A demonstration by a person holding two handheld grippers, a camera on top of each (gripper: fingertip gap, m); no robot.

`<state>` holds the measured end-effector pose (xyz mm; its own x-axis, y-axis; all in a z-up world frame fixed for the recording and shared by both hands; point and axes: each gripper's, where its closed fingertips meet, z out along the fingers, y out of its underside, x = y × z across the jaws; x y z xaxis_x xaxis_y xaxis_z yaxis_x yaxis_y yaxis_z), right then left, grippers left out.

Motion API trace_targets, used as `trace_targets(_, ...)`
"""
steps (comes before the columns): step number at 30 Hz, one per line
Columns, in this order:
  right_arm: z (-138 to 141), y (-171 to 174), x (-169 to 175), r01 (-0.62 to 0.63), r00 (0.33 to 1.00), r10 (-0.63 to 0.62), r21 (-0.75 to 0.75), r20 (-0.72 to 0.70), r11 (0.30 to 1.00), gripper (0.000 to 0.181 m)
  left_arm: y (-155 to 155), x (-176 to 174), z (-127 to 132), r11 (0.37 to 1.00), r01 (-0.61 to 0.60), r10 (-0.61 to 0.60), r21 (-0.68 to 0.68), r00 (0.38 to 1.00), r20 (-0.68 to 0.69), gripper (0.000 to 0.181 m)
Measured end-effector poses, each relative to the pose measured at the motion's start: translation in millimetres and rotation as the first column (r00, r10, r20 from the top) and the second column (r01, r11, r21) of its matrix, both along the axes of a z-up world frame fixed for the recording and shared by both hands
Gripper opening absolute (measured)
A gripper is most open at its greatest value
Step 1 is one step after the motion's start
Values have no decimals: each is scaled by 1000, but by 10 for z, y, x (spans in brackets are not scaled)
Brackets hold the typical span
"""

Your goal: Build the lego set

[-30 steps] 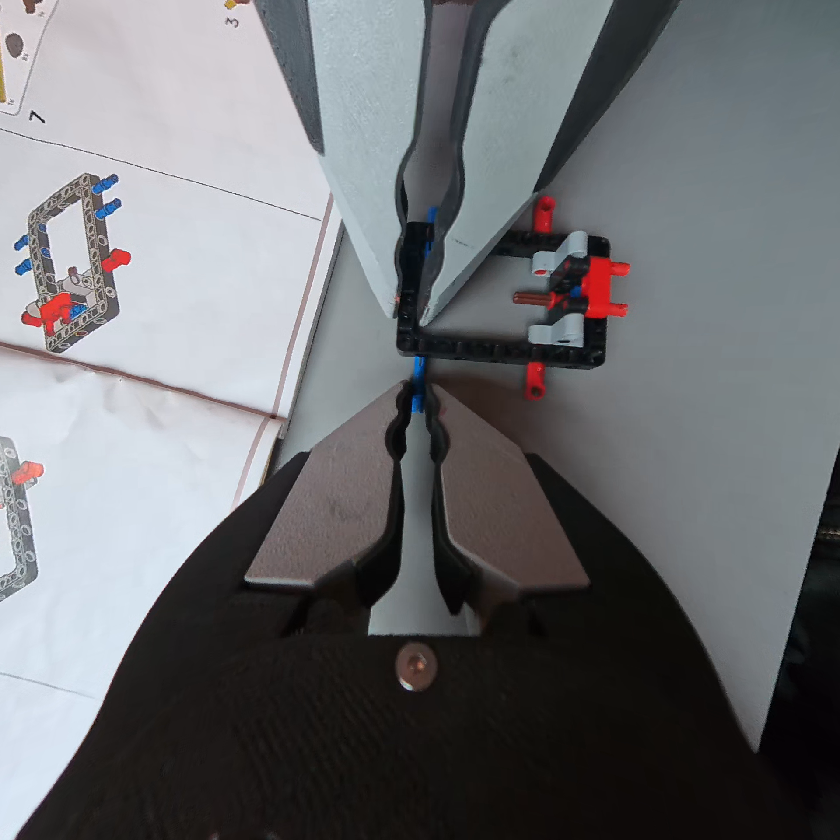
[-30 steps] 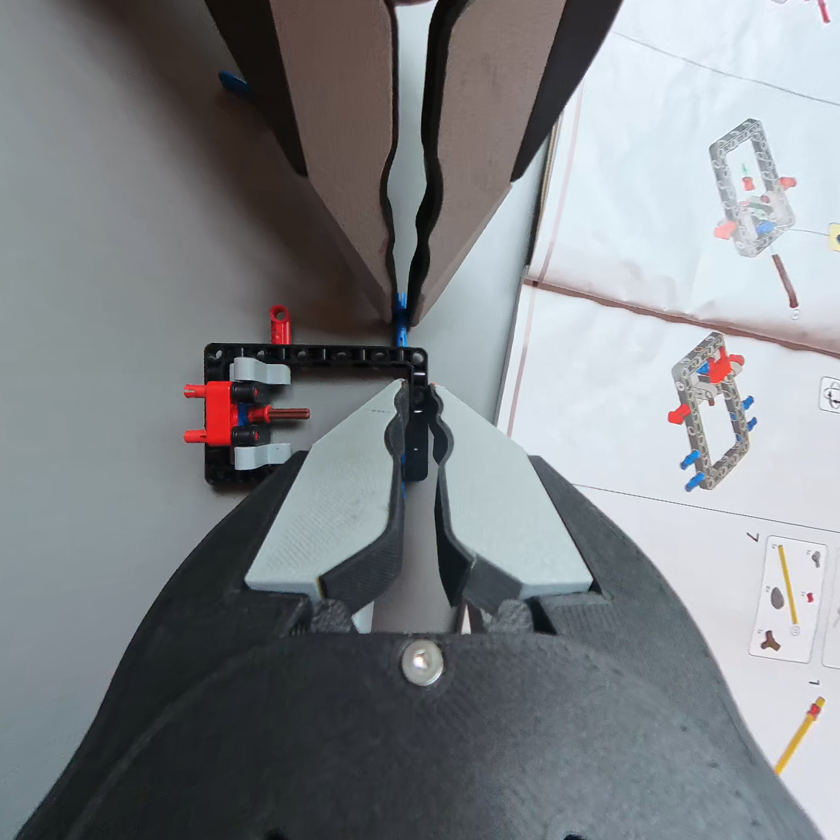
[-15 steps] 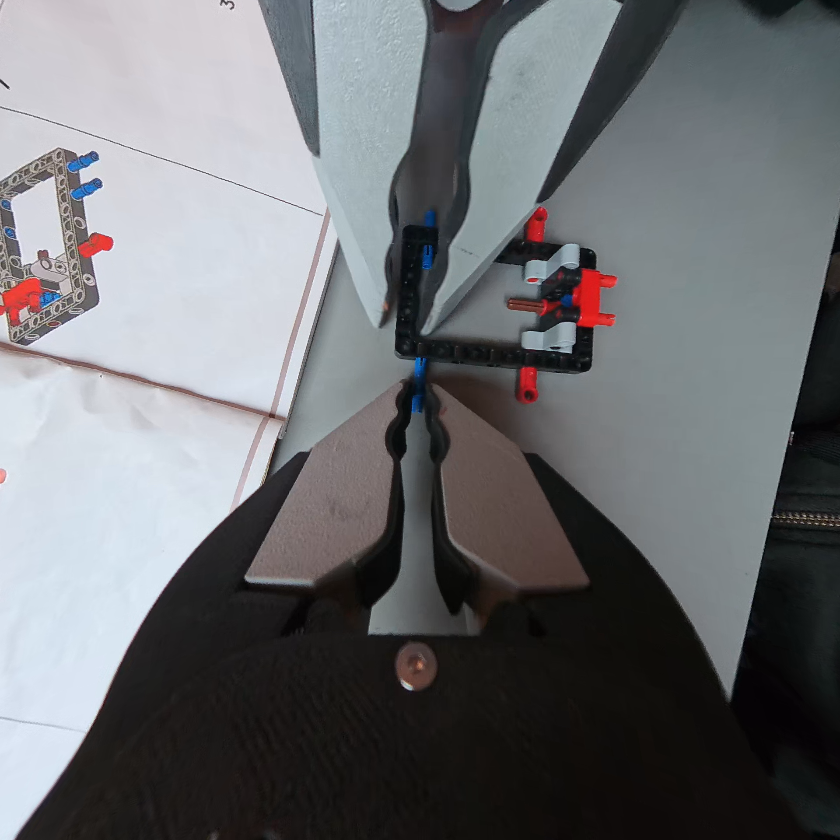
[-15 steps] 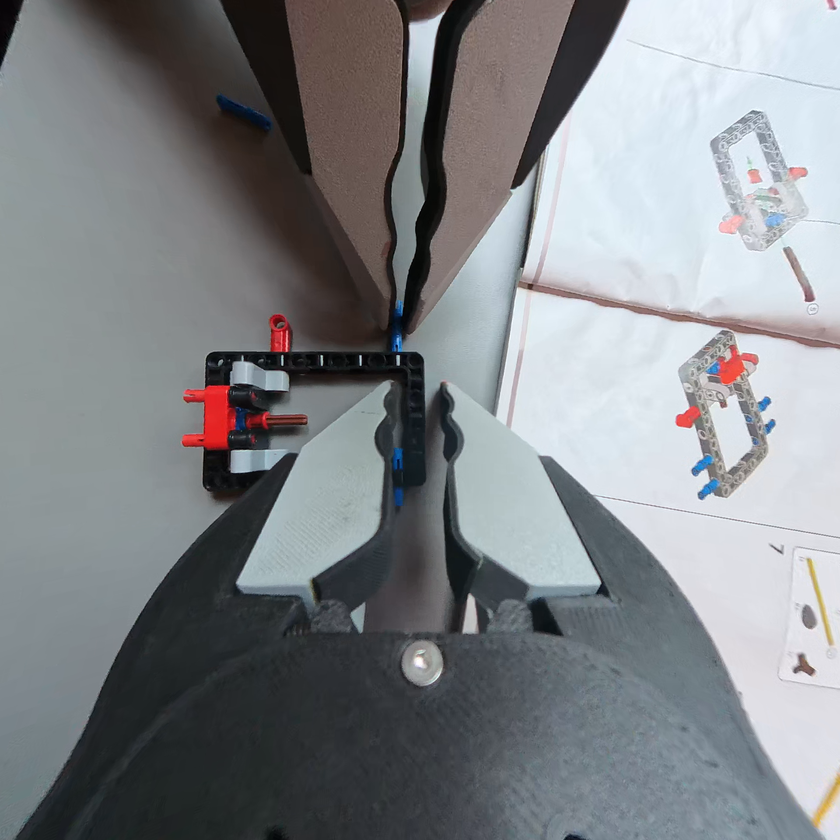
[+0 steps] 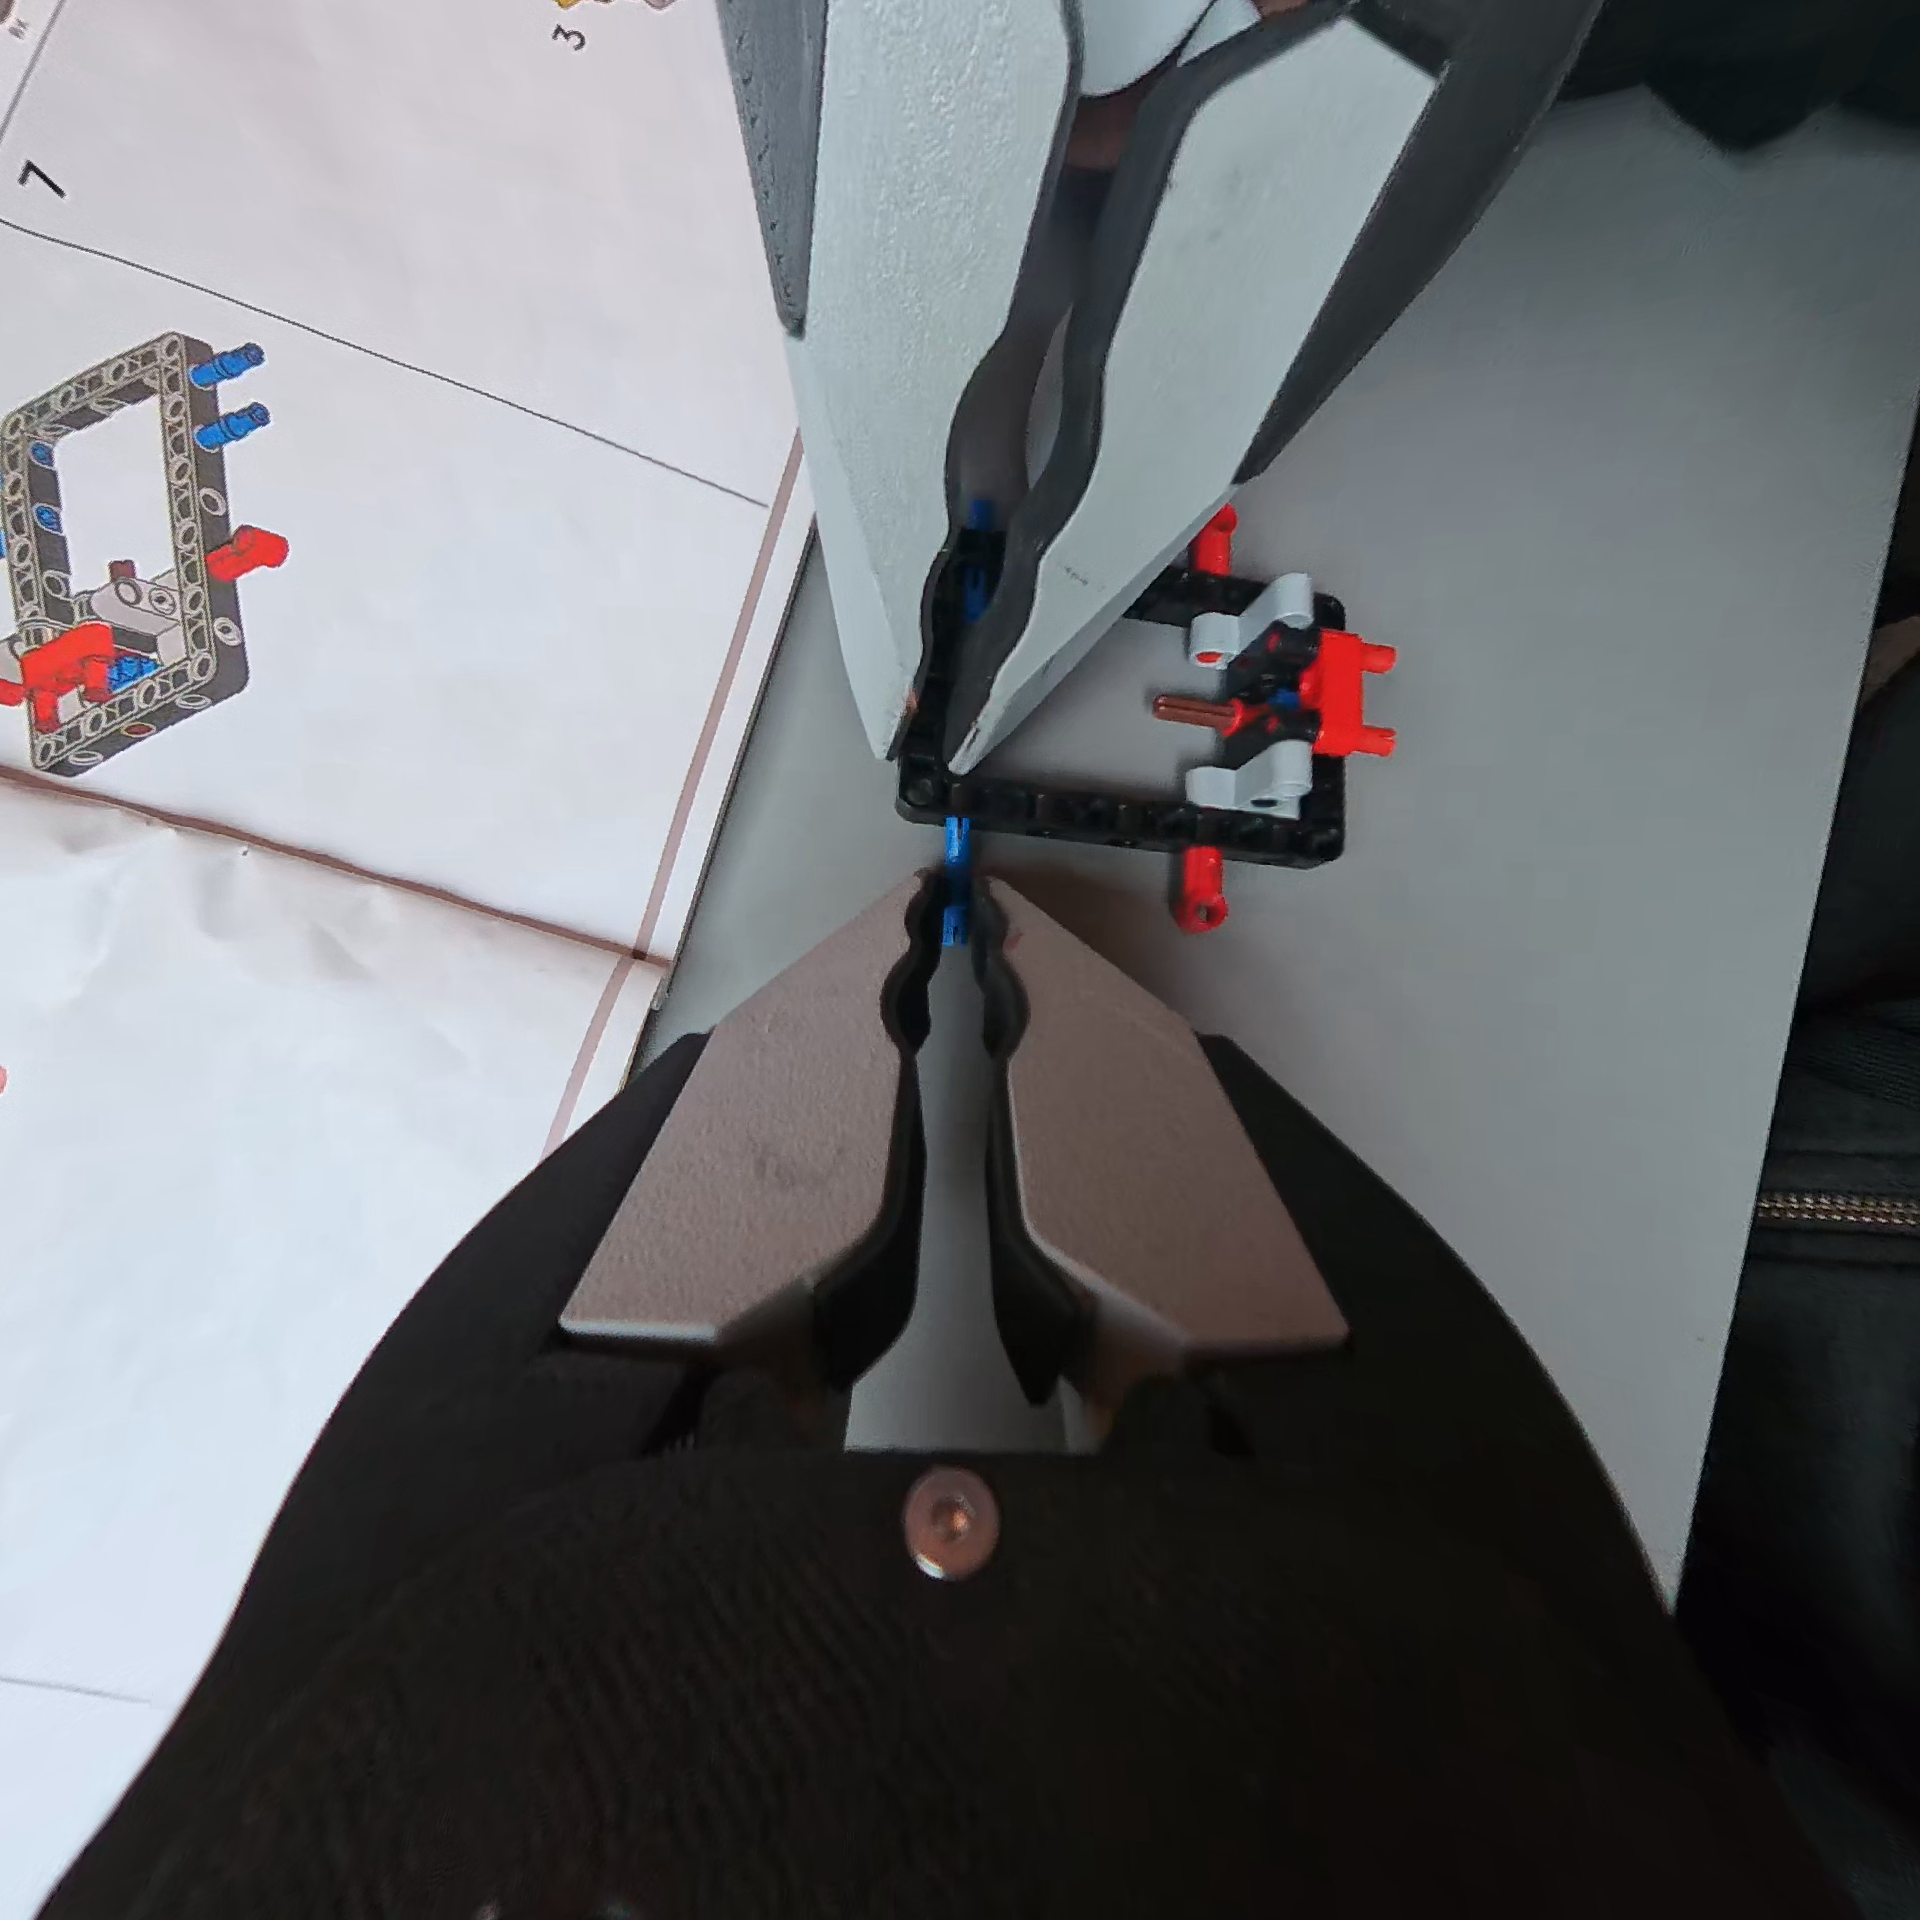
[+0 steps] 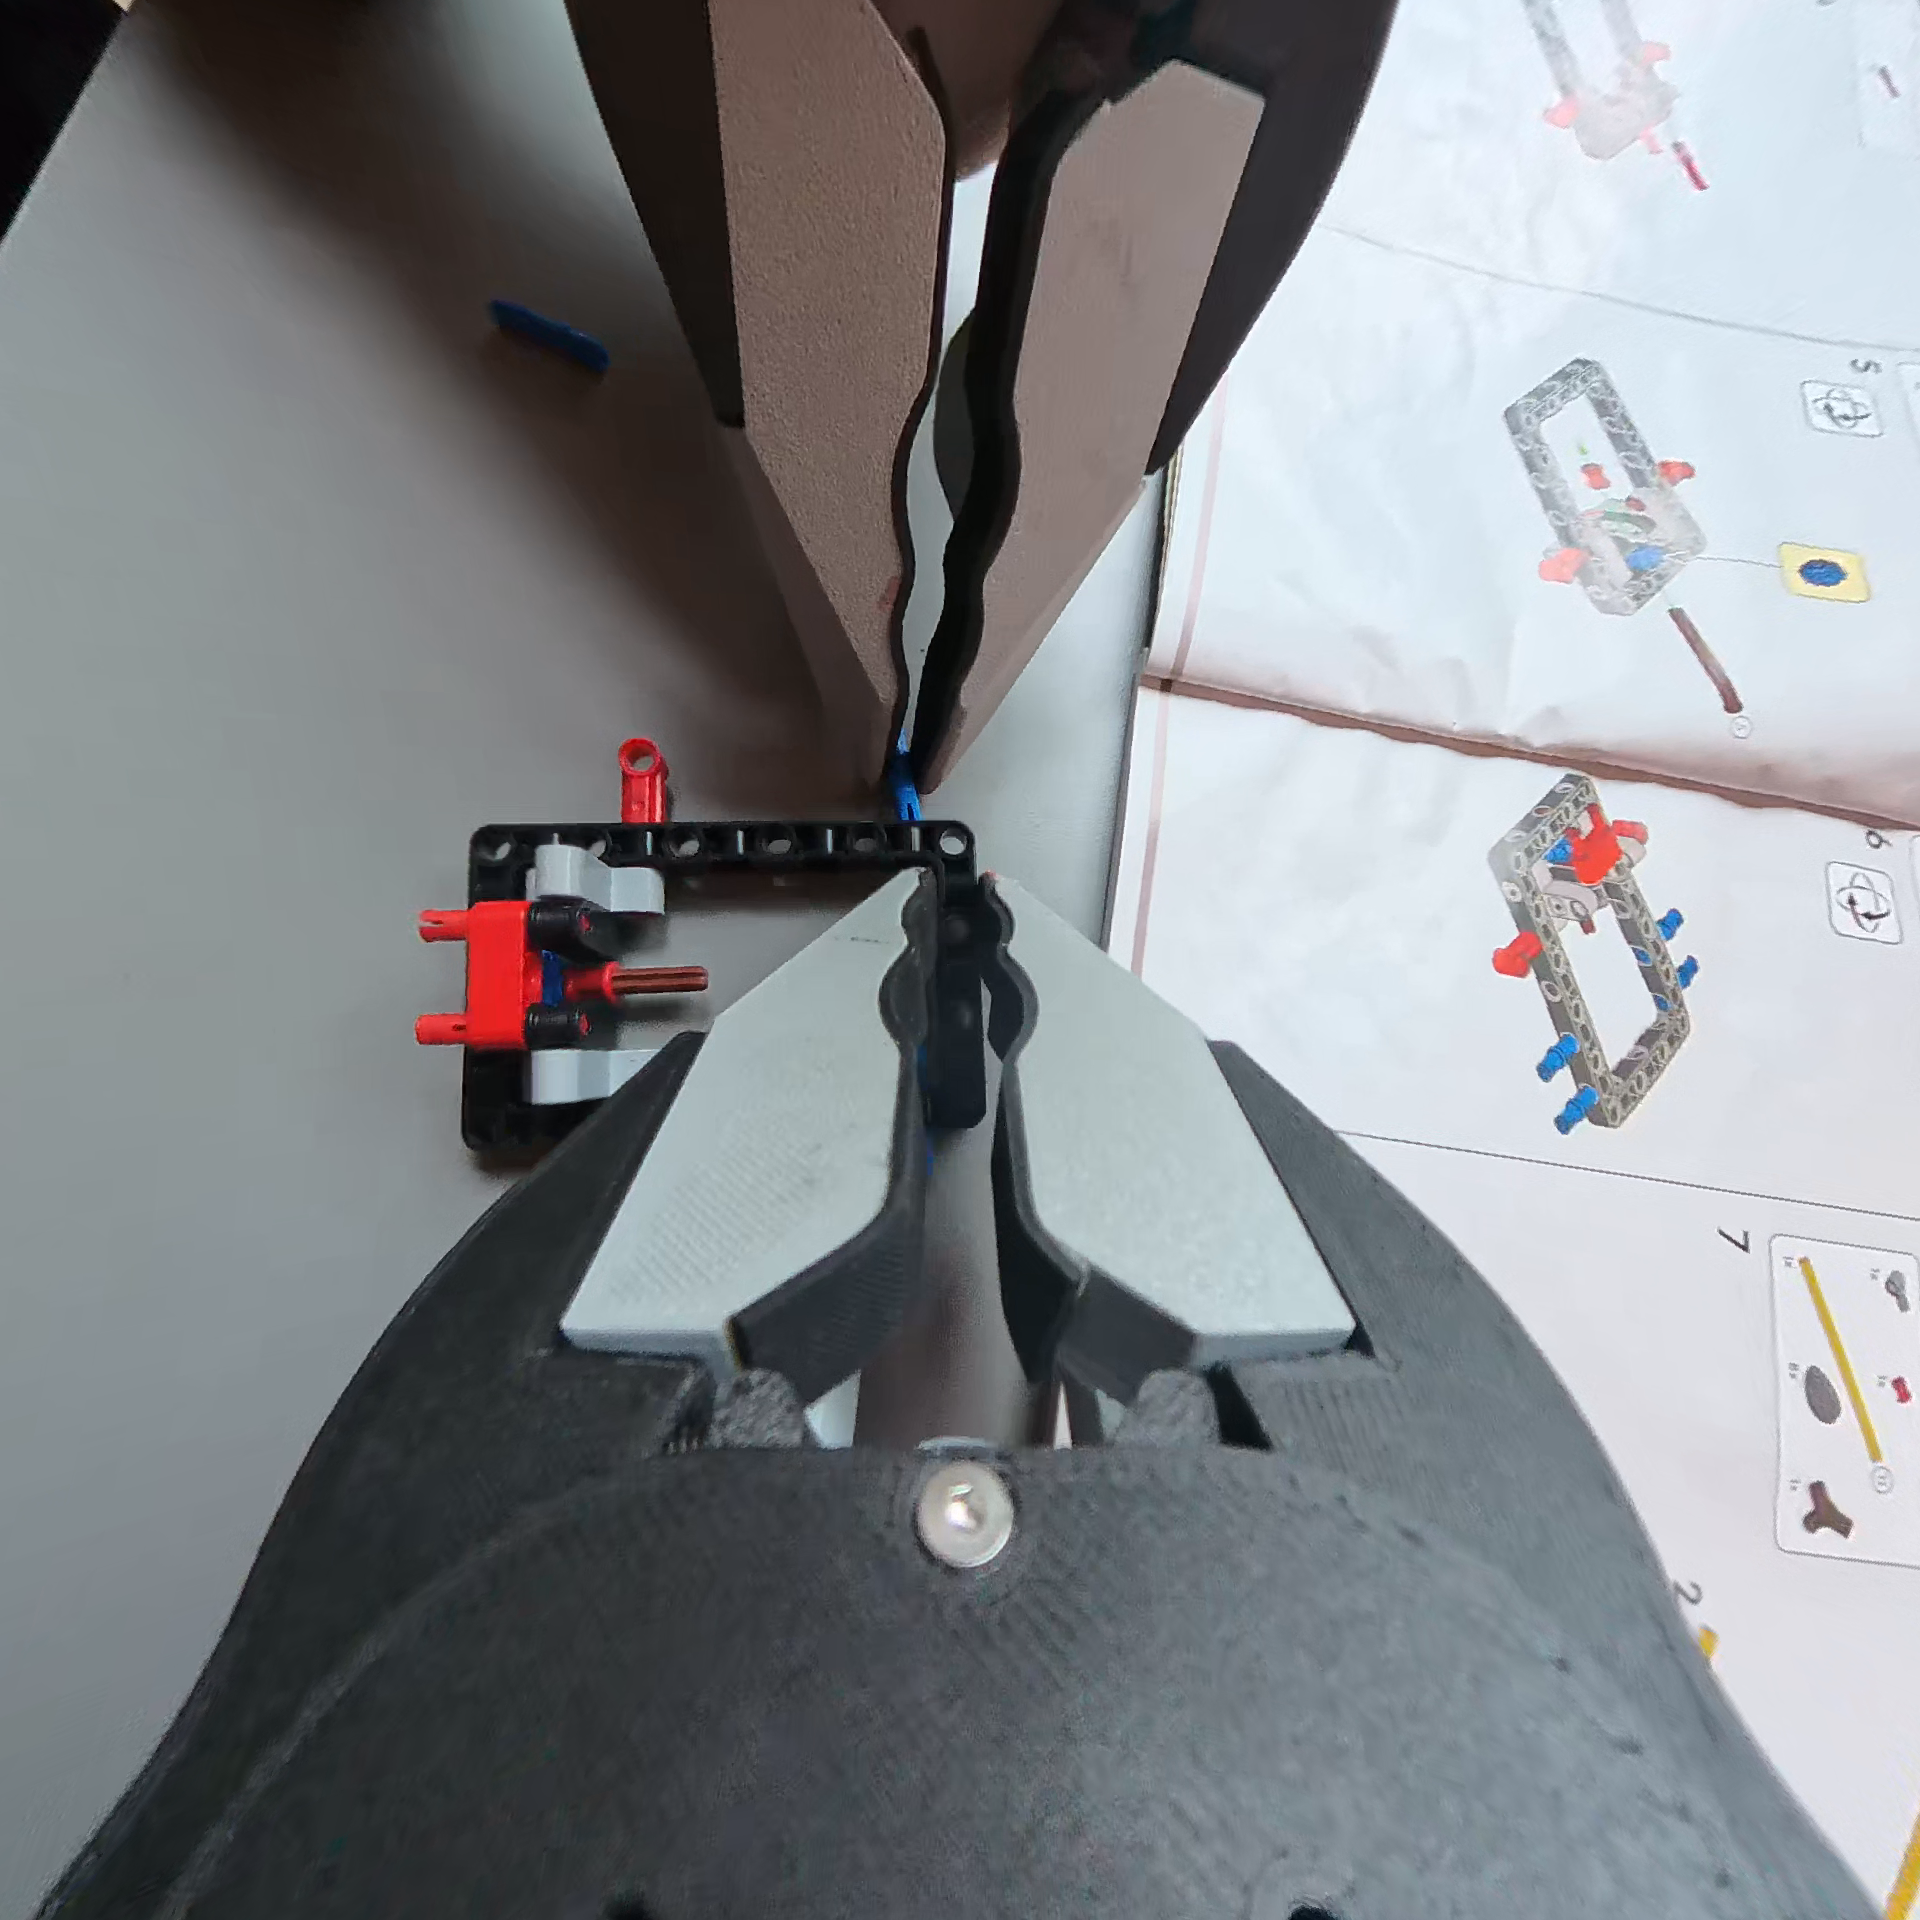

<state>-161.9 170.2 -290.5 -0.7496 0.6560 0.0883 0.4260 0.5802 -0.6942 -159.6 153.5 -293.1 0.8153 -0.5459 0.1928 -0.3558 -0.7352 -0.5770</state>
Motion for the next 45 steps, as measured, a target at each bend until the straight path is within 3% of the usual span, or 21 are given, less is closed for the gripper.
trace_targets(4,8,-19,7,-5,1000,5,5,-16,1000,4,-14,10,4,1000,0,1,-11,998,57,3)
trace_targets(20,28,-38,-11,-29,989,62,242,-131,970,4,-33,-14,0,996,-6,9,-87,1000,27,2)
trace_targets(25,27,-51,-24,-37,983,92,316,-161,948,4,-55,-38,-9,992,32,-40,-124,997,-68,3)
trace_targets(36,31,-32,-39,-35,976,109,354,-189,935,4,-31,-50,-7,962,148,-164,-228,985,-51,2)
trace_targets(45,-12,-63,-38,-55,980,114,333,-160,941,4,-25,-55,-10,961,151,-160,-231,987,-21,1)
